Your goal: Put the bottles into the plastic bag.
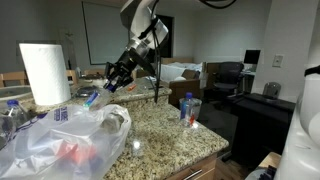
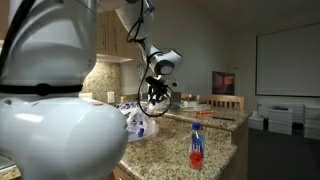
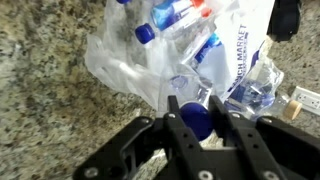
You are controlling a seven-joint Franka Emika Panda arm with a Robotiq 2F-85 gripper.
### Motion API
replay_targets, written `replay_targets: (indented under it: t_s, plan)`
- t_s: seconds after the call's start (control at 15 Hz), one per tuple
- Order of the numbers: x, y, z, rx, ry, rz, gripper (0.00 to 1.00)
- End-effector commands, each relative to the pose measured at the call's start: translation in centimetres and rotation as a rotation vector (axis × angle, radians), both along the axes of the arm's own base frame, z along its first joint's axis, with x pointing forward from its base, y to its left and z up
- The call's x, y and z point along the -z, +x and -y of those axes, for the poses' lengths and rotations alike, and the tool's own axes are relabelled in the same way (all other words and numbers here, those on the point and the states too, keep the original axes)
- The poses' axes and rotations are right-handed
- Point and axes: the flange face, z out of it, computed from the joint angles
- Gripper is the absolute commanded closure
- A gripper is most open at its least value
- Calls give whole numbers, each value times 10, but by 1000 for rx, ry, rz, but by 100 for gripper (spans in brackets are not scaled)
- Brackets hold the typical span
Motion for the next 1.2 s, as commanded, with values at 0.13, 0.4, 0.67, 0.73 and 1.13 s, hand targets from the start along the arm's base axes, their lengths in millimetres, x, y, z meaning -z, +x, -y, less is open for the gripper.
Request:
replay_targets:
  t_s: [0.13,0.4,0.67,0.73,1.13]
  plan:
    - [59,34,-26,-201,215,-102,91]
    - [45,26,3,-347,324,-226,91]
    - [17,6,52,-391,405,-286,91]
    - [18,5,51,-438,453,-307,91]
    - [58,-7,11,-617,563,-488,91]
